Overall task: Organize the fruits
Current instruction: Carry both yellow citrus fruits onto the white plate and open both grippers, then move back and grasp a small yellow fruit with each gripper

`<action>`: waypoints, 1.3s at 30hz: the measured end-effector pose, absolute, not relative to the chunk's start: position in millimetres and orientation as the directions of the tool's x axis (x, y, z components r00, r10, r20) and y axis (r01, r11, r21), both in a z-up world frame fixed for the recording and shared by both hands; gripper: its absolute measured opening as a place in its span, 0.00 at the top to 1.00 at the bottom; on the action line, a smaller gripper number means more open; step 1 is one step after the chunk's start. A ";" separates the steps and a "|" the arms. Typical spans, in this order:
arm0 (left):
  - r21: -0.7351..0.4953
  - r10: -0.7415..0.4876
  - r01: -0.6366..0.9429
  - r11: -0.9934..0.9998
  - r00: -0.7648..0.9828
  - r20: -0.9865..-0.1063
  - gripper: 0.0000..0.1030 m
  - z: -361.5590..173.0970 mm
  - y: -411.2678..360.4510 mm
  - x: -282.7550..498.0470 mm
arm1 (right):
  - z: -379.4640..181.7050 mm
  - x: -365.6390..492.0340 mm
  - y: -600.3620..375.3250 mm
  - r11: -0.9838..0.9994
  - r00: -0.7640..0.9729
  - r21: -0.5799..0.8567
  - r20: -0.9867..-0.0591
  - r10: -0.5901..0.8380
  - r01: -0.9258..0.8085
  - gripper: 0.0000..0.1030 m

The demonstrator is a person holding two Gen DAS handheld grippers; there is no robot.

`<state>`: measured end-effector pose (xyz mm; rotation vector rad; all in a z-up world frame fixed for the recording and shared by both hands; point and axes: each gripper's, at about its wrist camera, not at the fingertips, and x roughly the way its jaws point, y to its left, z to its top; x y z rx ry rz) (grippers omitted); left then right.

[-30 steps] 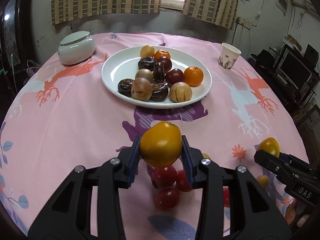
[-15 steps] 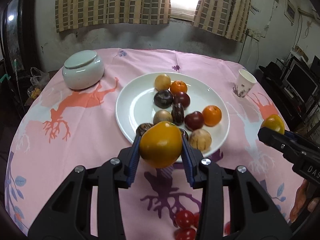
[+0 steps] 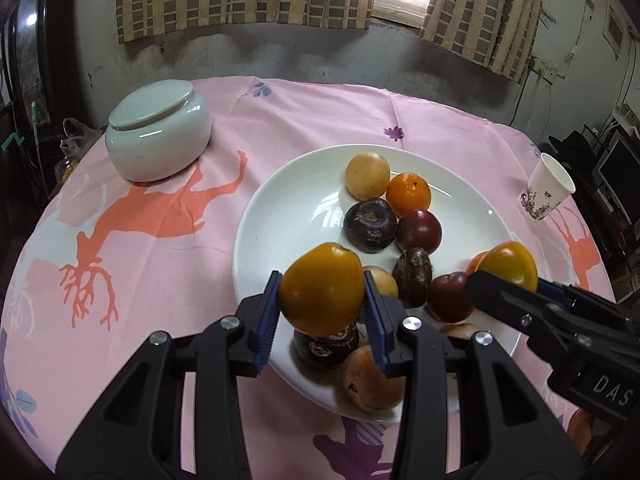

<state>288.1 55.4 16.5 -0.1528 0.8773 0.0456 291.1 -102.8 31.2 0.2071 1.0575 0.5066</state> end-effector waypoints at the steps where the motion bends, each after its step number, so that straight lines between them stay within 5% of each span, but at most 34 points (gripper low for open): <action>1: -0.116 -0.020 -0.111 0.987 0.634 -0.773 0.59 15.3 56.5 289.5 | 27.4 293.3 -101.3 0.854 0.365 0.424 -0.776 0.514 -0.299 0.60; 4: -0.121 0.012 -0.151 0.981 0.671 -0.741 0.35 21.5 59.8 282.2 | 27.7 293.7 -105.7 0.837 0.354 0.479 -0.760 0.546 -0.263 0.59; 11: -0.140 0.012 -0.157 0.978 0.705 -0.709 0.26 46.6 62.9 255.8 | 49.4 272.7 -118.8 0.830 0.381 0.490 -0.737 0.558 -0.268 0.55; 14: -0.119 0.035 -0.161 0.980 0.721 -0.692 0.19 55.7 59.3 235.3 | 55.3 257.5 -130.1 0.836 0.396 0.479 -0.737 0.548 -0.267 0.44; 39: -0.113 -0.037 -0.062 0.992 0.701 -0.712 0.11 2.1 11.1 97.0 | 47.8 96.6 -226.7 0.910 0.540 0.300 -0.733 0.413 -0.288 0.29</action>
